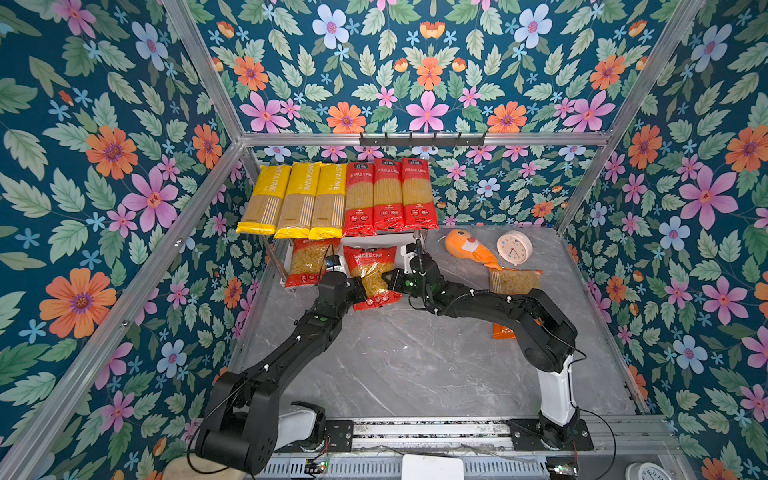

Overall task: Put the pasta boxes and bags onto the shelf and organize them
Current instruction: 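Carry the fusilli bag with both grippers to the lower shelf level, then set the fusilli bag beside the other one and open both grippers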

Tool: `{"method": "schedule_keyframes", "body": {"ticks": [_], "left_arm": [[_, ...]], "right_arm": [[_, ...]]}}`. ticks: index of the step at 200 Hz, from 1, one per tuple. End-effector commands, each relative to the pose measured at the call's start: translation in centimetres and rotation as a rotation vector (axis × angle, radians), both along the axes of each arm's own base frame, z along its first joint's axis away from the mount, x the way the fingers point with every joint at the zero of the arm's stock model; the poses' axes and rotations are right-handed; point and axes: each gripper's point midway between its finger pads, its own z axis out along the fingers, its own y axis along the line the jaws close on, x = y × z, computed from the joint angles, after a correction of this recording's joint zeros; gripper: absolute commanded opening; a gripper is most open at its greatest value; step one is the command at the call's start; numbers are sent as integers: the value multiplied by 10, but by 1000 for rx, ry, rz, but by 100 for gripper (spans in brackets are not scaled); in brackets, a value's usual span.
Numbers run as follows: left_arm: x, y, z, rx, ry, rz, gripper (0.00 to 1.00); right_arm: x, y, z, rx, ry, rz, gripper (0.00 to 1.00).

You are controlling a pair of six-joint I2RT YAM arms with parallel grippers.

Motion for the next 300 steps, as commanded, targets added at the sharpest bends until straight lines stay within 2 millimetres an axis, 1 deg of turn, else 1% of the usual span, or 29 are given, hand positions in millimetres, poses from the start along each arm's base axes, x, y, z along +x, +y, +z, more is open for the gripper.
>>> {"method": "schedule_keyframes", "body": {"ticks": [1, 20, 28, 42, 56, 74, 95, 115, 136, 148, 161, 175, 201, 219, 232, 243, 259, 277, 300], "left_arm": [[25, 10, 20, 37, -93, 32, 2], [40, 19, 10, 67, -63, 53, 2], [46, 21, 7, 74, -55, 55, 2], [54, 25, 1, 82, -43, 64, 2], [64, 27, -1, 84, -38, 69, 2], [74, 31, -5, 88, -27, 83, 1], [80, 38, -9, 98, -21, 99, 0], [87, 43, -11, 115, -17, 110, 0], [98, 44, -10, 144, -11, 103, 0], [104, 48, -8, 161, -9, 116, 0], [110, 53, -7, 166, -8, 128, 1], [114, 52, -6, 170, -3, 117, 2], [111, 54, -10, 175, 18, 127, 9], [106, 59, -5, 190, 15, 144, 16], [103, 62, 3, 199, 4, 157, 24], [102, 66, 8, 213, 5, 173, 34], [100, 71, 10, 233, 18, 195, 41], [95, 71, 14, 220, 5, 197, 50], [89, 70, 8, 207, 28, 187, 54]], "right_arm": [[30, 3, 31, 36, -149, -92, 6], [41, 10, 21, 11, -148, -98, 8], [45, 12, 19, -7, -154, -100, 11], [50, 16, 15, -32, -161, -96, 18], [55, 18, 11, -62, -170, -101, 28], [59, 16, 3, -88, -161, -98, 34], [54, 11, -4, -113, -142, -88, 43], [43, 2, -11, -135, -134, -77, 47], [31, -4, -16, -138, -107, -58, 49], [27, -6, -21, -148, -88, -50, 49], [24, -8, -28, -151, -72, -45, 50], [23, -6, -33, -147, -59, -38, 50], [26, 1, -33, -137, -51, -28, 51], [32, 9, -34, -143, -47, -16, 51], [35, 14, -36, -146, -46, -5, 51], [39, 17, -39, -153, -44, -6, 52], [43, 22, -42, -160, -42, 2, 52], [43, 30, -47, -159, -22, 25, 53], [40, 37, -49, -159, -17, 36, 52]]}}
